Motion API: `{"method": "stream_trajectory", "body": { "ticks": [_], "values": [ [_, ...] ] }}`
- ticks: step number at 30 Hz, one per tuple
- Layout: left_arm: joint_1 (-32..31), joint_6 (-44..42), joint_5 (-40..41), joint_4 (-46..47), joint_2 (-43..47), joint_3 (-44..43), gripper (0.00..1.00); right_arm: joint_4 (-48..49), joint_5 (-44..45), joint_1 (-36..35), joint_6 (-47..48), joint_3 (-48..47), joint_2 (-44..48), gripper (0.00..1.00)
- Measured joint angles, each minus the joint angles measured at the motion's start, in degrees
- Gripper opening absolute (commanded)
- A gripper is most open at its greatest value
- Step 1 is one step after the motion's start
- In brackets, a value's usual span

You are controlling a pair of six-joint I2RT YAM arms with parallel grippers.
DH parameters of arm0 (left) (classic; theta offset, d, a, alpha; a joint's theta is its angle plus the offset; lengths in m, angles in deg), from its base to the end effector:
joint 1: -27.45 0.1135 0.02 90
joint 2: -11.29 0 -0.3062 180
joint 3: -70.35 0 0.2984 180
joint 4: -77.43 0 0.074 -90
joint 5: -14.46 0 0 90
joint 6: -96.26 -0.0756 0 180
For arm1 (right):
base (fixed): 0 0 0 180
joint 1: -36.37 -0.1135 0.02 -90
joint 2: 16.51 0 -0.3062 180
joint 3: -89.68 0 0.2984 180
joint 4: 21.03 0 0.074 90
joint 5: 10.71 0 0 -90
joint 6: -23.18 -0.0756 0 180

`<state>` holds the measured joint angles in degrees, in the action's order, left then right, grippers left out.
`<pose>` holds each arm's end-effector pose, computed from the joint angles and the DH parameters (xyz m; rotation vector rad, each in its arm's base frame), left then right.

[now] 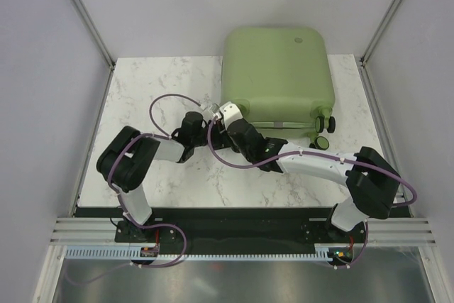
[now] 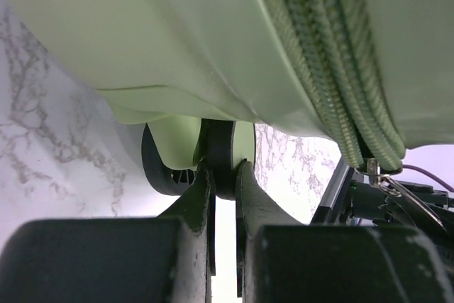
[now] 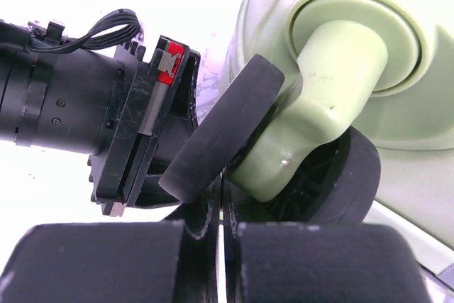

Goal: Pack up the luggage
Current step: Zip the luggage at the center of the board.

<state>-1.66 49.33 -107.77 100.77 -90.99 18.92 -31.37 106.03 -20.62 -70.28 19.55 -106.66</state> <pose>0.3263 -0.2278 0.1176 0.1165 2.2524 -1.3126 0.2591 0.3364 0.2460 -0.6655 1.9319 0.1684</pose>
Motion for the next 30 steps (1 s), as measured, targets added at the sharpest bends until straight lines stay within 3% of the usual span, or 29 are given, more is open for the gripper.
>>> {"method": "stream_trajectory", "body": {
  "ticks": [20,30],
  "values": [
    [-5.18,9.77,1.92,19.69,-10.84,-2.12,0.02,-8.70,7.06,0.68,-0.50,-1.03,1.18,0.00],
    [-6.78,13.07,2.71,24.24,-13.68,-2.99,0.02,-15.61,10.51,-0.63,1.51,-3.67,0.87,0.00]
  ]
}}
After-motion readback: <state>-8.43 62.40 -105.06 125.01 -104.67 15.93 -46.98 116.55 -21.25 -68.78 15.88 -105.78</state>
